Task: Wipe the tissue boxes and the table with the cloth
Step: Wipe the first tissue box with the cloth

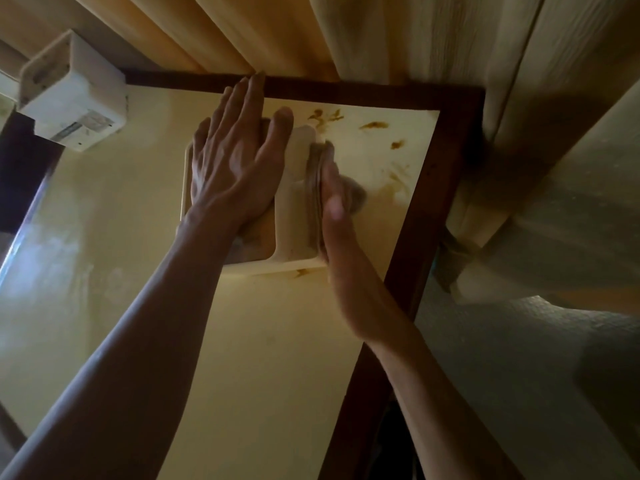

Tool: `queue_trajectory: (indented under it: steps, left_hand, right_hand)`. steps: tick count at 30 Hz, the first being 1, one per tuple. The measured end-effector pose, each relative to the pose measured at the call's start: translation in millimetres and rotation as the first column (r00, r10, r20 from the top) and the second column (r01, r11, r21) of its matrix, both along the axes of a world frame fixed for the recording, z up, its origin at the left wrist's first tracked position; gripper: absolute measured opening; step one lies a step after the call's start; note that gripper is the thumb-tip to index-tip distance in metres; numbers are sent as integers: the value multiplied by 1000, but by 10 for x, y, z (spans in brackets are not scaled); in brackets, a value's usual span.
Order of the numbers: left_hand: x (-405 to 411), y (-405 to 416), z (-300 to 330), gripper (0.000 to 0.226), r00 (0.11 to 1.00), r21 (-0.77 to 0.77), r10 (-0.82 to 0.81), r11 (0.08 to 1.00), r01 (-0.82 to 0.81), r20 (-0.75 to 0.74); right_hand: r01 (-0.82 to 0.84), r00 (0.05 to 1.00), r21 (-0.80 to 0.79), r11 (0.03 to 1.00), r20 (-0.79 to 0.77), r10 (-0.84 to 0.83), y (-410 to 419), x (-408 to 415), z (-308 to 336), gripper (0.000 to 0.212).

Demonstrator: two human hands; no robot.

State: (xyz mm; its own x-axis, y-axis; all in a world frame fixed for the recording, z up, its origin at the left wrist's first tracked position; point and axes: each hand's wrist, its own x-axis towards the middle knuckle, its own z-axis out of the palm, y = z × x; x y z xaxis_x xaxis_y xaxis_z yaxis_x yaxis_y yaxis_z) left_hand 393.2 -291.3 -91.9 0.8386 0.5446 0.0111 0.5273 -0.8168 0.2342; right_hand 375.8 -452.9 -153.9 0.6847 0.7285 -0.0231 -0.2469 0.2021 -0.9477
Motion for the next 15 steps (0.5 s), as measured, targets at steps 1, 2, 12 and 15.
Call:
queue_trajectory:
  steps: [1,2,12,15]
  left_hand:
    - [0,-2,-3,67,1000,1,-1,1000,1,-1]
    - [0,0,-7,66,1000,2,-1,1000,1,-2]
    - [-3,-24,-14,64,1000,17,-5,1000,6,-19]
    - [-4,-3,-7,66,1000,12,-12,1000,13,-19]
  right_hand:
    - [-8,1000,-24,1000,-14,8,-73,-107,-10,76]
    - [-22,999,-36,999,-39,20,-151,-206,-9,74]
    - [45,991,-55,997,-120,-51,-187,-447,32,78]
    - [64,995,-18,998,-73,-65,-48,-213,40,74]
